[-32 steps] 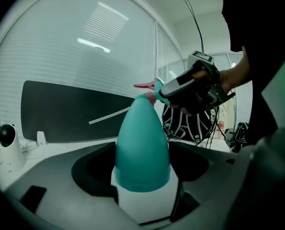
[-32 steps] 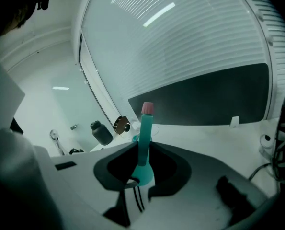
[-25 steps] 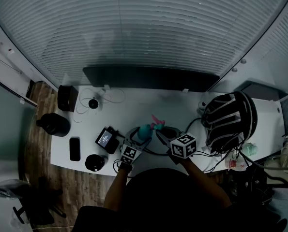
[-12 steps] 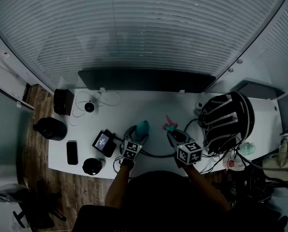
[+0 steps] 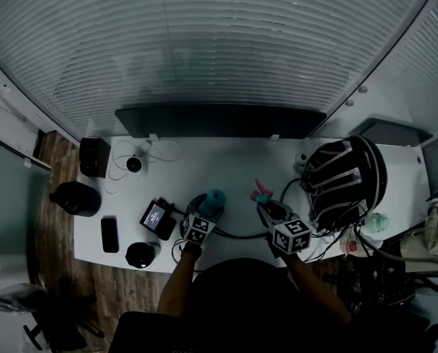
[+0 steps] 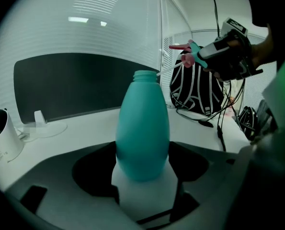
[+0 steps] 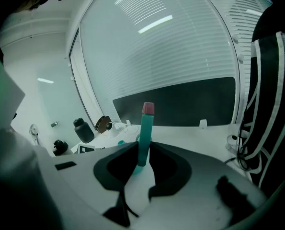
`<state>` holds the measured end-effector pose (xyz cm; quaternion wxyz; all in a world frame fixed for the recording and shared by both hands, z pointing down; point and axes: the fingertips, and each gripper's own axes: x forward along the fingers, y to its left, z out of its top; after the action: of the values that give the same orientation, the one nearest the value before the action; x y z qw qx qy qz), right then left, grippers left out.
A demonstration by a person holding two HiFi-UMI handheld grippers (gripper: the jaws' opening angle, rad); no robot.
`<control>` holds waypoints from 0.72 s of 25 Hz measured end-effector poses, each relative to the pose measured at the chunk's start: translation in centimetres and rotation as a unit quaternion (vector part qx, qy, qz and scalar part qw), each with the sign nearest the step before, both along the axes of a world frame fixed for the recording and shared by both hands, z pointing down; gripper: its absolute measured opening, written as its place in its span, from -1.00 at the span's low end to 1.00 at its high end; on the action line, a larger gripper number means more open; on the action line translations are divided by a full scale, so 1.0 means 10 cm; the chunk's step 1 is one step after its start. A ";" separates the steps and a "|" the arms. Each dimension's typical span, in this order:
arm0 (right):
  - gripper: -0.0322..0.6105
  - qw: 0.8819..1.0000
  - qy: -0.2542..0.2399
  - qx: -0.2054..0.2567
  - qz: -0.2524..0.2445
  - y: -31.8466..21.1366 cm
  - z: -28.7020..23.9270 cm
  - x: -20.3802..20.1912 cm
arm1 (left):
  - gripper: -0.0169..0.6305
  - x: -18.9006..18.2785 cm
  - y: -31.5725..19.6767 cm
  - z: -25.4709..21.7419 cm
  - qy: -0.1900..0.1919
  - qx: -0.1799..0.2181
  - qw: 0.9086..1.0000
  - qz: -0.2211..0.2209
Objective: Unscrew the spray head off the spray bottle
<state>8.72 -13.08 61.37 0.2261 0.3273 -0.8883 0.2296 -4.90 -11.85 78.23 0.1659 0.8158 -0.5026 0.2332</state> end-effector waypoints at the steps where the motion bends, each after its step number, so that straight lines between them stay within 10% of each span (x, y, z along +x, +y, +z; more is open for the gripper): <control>1: -0.67 1.000 0.001 -0.002 -0.001 0.01 0.01 0.00 | 0.13 -0.01 0.00 0.00 0.000 0.000 1.000 -0.004; 10: -0.67 1.000 0.006 -0.015 -0.015 0.14 0.07 0.03 | 0.15 0.15 0.10 -0.12 0.004 0.003 1.000 0.025; 18: -0.67 1.000 -0.011 -0.021 -0.014 0.25 0.08 0.05 | 0.14 -0.03 0.30 -0.79 0.004 0.084 0.995 -0.050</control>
<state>9.22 -10.54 62.21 0.2265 0.3078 -0.8900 0.2489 -5.23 -8.83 70.35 0.1104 0.8013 -0.5601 0.1788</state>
